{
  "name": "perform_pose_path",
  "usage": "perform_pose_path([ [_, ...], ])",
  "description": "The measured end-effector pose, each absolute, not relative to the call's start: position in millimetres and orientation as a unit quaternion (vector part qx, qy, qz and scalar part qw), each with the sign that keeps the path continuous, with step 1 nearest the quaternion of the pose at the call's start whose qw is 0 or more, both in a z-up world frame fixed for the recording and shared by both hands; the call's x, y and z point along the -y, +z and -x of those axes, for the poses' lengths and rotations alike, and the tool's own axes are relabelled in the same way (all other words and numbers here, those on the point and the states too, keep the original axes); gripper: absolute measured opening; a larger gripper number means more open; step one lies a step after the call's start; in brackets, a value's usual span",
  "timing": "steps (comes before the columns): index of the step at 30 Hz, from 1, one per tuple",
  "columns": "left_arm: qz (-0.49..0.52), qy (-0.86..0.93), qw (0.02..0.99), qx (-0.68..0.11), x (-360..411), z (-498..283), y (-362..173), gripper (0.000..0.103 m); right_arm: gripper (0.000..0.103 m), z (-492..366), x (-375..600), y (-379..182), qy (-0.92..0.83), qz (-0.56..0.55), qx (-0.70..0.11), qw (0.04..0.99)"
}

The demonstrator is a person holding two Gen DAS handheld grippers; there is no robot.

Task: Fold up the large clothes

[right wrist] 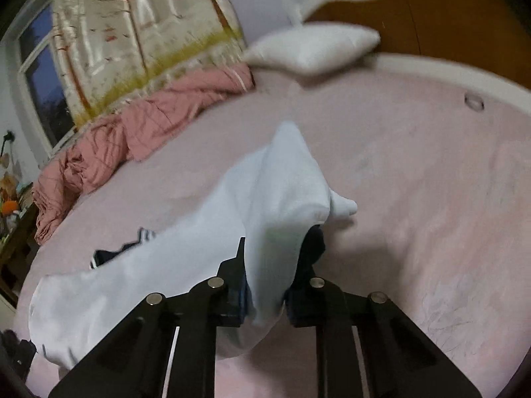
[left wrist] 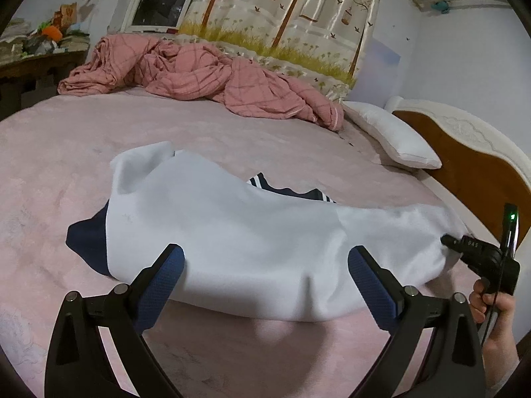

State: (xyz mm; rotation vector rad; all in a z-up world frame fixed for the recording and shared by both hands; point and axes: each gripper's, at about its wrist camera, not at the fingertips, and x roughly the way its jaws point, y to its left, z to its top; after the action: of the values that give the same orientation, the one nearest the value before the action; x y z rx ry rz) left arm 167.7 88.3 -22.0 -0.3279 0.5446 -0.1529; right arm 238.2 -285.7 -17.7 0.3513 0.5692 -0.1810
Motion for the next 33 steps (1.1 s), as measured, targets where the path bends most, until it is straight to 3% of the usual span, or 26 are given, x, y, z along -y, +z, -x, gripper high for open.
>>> perform_pose_path([
  [14, 0.171, -0.084, 0.948, -0.254, -93.7, -160.8, -15.6, 0.098, 0.014, -219.9, 156.4, 22.3, 0.031, 0.027, -0.238, 0.97],
  [25, 0.208, -0.057, 0.951, -0.223, -131.4, -155.5, 4.1, 0.098, 0.011, -233.7, 93.3, 39.3, 0.107, -0.071, -0.268, 0.955],
  [33, 0.241, -0.041, 0.94, -0.237, -154.7, -160.0, -1.9, 0.098, 0.011, -251.0, 78.3, 0.5, 0.051, 0.012, -0.334, 0.941],
])
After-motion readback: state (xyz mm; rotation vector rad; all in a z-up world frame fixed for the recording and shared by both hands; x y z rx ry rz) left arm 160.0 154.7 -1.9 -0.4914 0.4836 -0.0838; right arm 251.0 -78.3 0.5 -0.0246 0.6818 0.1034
